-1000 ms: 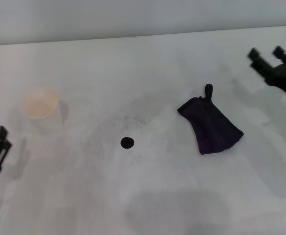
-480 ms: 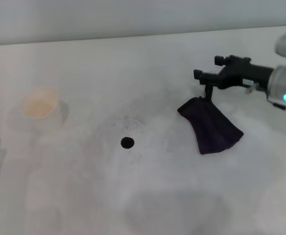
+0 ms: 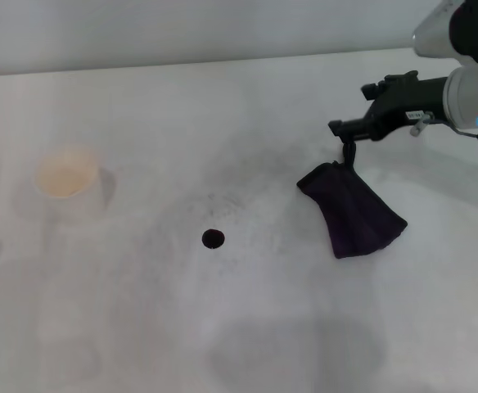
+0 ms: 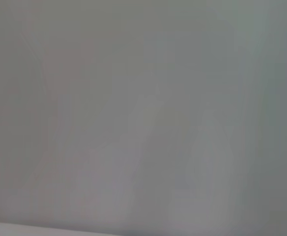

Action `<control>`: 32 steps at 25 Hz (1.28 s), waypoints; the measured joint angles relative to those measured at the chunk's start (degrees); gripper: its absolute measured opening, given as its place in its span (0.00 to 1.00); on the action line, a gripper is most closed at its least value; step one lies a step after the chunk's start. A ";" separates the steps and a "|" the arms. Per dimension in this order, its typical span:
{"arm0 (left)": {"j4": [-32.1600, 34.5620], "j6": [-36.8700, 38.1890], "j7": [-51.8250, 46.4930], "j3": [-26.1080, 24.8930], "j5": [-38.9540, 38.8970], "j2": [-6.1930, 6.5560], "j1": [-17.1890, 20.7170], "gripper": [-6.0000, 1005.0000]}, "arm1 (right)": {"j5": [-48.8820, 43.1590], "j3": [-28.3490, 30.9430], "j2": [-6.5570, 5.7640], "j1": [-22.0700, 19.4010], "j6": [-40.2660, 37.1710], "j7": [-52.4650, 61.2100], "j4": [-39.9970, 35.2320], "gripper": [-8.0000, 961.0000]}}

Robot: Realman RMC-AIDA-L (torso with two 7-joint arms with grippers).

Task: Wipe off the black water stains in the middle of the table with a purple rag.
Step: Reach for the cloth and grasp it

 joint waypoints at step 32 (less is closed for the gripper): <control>0.00 -1.02 -0.12 0.00 -1.23 0.00 -3.72 0.88 | -12.35 -9.43 0.31 1.15 11.41 12.71 -2.55 0.68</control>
